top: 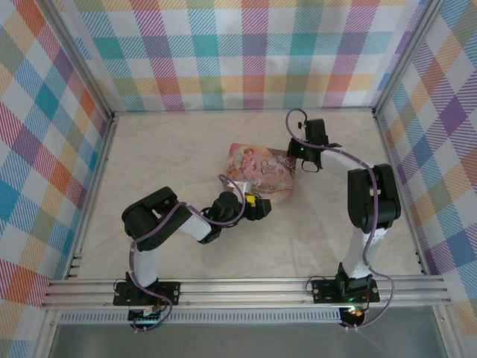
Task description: Unlock a padlock with a key
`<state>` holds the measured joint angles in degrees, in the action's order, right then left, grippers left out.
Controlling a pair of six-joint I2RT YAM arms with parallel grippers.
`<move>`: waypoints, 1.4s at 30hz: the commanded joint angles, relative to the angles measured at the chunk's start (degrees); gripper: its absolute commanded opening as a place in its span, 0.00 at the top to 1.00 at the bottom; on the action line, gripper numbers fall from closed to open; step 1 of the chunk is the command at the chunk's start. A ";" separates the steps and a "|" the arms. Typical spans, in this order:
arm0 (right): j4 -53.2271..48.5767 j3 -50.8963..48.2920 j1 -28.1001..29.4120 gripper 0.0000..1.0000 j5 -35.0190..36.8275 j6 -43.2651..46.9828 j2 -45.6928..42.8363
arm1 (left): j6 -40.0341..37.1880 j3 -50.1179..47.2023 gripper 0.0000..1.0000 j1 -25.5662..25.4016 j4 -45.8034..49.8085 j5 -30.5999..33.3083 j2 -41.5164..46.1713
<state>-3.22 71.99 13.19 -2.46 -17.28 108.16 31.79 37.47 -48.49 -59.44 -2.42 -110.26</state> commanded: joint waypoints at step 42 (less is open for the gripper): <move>-5.39 -2.46 3.33 1.00 -3.96 -1.15 -2.07 | 3.42 -2.10 0.56 3.10 -13.01 -15.49 0.06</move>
<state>-4.08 71.50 14.79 -2.46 -17.32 107.15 35.05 34.72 -45.54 -62.52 -16.38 -110.21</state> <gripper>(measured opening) 0.060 0.444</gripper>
